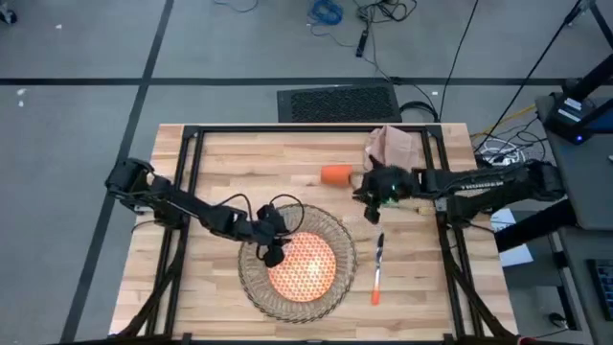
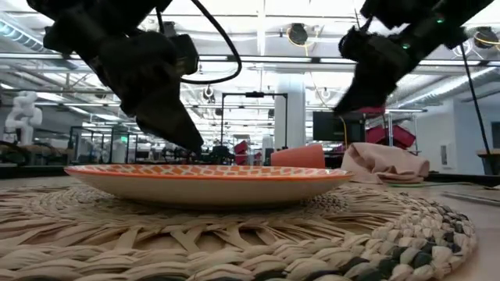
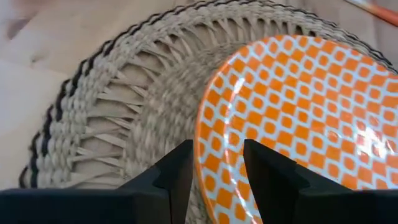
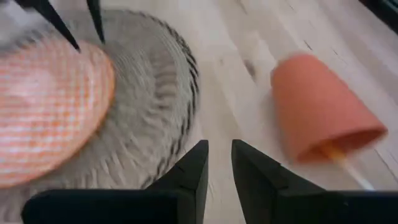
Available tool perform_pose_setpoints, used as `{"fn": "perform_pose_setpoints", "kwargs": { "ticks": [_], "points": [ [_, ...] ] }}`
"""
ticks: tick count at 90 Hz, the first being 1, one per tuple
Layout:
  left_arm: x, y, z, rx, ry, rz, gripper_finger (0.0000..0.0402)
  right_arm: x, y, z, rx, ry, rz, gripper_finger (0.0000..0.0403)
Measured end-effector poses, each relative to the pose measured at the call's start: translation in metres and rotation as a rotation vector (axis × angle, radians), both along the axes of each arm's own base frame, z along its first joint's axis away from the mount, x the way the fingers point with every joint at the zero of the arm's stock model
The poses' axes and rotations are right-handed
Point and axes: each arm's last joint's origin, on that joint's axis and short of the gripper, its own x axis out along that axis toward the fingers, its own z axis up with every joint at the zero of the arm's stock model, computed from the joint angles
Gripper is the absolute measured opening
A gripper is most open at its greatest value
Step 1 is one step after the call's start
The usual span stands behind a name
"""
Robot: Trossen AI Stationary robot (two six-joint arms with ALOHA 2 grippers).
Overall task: Set table place
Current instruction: Put the orange spoon to the right of the orange knife
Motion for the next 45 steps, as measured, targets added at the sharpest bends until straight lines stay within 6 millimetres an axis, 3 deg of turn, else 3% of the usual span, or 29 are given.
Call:
{"fn": "perform_pose_setpoints", "kwargs": {
  "ticks": [13,24,45],
  "points": [
    [-0.001,-0.005,0.000,-0.016,-0.002,-0.004,0.0128,-0.013,-0.033,-0.002,0.018,0.097,-0.065,0.0059],
    [-0.002,-0.008,0.001,-0.025,-0.011,-0.009,0.0128,-0.017,-0.050,-0.006,0.020,0.214,-0.053,0.0059],
    [-0.002,-0.008,0.001,-0.039,-0.011,0.005,0.0128,0.003,-0.065,-0.017,0.016,0.323,0.048,0.0059]
  ]
}}
